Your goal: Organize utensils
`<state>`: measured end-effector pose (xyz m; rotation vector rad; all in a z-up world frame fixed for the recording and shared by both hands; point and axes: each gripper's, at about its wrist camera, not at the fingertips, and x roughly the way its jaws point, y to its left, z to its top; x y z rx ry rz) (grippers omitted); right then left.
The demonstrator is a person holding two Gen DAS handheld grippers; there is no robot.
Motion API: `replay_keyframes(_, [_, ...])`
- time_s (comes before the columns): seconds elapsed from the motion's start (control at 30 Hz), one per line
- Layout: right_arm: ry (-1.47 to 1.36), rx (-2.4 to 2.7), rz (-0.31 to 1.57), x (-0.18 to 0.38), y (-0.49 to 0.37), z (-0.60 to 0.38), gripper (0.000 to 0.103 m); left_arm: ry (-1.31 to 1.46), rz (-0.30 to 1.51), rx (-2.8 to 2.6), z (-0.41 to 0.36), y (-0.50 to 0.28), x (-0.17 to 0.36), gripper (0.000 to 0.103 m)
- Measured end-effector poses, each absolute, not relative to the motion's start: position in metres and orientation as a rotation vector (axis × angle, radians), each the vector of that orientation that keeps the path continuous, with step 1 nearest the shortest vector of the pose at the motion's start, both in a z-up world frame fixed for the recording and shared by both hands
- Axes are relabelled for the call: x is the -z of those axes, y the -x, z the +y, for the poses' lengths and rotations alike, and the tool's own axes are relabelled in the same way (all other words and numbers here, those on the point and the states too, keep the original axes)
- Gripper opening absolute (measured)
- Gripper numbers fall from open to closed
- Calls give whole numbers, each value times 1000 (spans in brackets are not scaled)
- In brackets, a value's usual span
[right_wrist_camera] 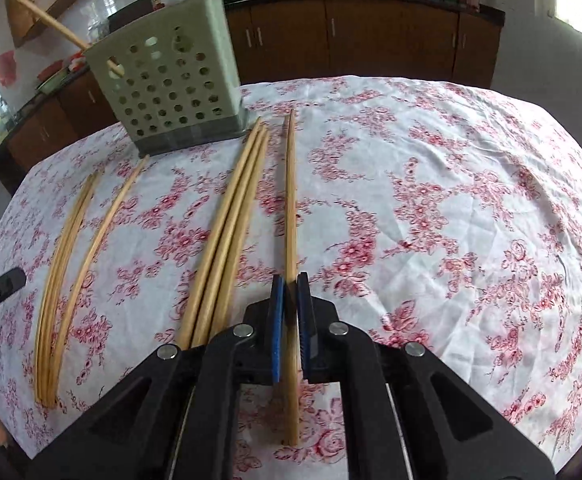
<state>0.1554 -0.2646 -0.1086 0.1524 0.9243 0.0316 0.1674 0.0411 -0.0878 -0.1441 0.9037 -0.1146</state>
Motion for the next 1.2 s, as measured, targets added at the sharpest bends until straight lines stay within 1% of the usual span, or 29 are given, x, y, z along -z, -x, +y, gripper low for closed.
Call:
replay_keyframes(0.27, [-132,-30,902,111,-154,-266,8,102,953,123,30,-168,103,20])
replay_keyframes(0.53, [-129,-46,905,111,-149,-267,8,54,949,105,24,-168,109,18])
replay_keyframes(0.57, [-131,-52,903,111,-148,-267,8,48,946,100,23,-169,109,17])
replay_keyframes(0.63, [-119,-55,897,111,-146,-266,8,25,941,79,22,-171,110,9])
replay_keyframes(0.77, [-115,-27,888,111,-150,-273,8,32,939,38,34,-183,110,9])
replay_keyframes(0.97, [-121,45,873,111,-156,-294,8,78,941,-51,76,-201,107,10])
replay_keyframes(1.2, [-93,44,861,111,-155,-290,8,70,901,-48,81,-200,108,12])
